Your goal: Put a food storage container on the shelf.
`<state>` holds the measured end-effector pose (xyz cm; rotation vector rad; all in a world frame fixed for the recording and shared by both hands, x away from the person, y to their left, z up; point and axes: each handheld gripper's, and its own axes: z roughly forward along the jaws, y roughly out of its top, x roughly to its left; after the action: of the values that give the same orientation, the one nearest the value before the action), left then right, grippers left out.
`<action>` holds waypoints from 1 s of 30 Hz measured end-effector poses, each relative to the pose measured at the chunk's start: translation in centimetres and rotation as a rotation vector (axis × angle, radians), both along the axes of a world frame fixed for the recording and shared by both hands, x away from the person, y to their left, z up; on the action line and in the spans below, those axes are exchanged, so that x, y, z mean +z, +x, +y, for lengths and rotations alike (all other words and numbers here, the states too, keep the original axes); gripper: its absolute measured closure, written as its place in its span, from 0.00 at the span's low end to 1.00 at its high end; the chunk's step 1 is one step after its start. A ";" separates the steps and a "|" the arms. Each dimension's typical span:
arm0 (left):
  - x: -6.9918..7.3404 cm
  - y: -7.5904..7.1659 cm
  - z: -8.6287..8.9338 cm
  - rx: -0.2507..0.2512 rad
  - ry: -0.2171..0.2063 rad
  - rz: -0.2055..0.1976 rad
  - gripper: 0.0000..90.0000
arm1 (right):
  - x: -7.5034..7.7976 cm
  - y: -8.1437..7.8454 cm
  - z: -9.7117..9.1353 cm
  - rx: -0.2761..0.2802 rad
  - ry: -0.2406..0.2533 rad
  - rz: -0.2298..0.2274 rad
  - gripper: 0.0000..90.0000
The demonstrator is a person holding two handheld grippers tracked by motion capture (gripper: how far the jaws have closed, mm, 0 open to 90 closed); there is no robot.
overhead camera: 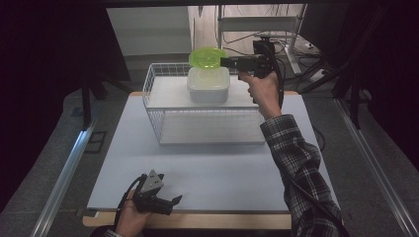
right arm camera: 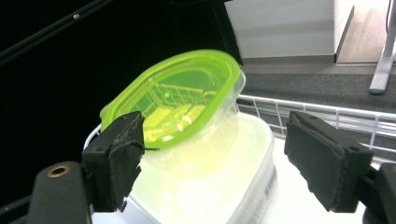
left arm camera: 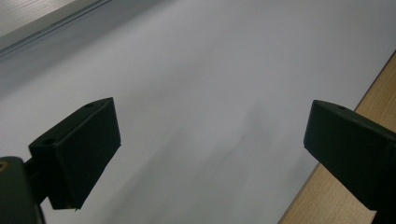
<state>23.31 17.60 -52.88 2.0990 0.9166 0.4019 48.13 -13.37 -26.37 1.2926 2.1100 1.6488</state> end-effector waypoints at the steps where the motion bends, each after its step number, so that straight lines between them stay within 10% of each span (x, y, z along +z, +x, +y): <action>1: 0.0 0.0 0.0 0.000 -0.001 0.000 0.04 | -0.1 -0.2 -0.1 0.005 -0.005 -0.005 0.22; 30: -0.1 0.0 -0.1 -0.001 -0.002 0.000 0.03 | -4.4 -4.7 -2.3 0.106 -0.088 -0.051 0.12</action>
<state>23.34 17.53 -52.98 2.0981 0.9157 0.4003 43.38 -15.64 -30.81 1.1187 2.2290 1.5905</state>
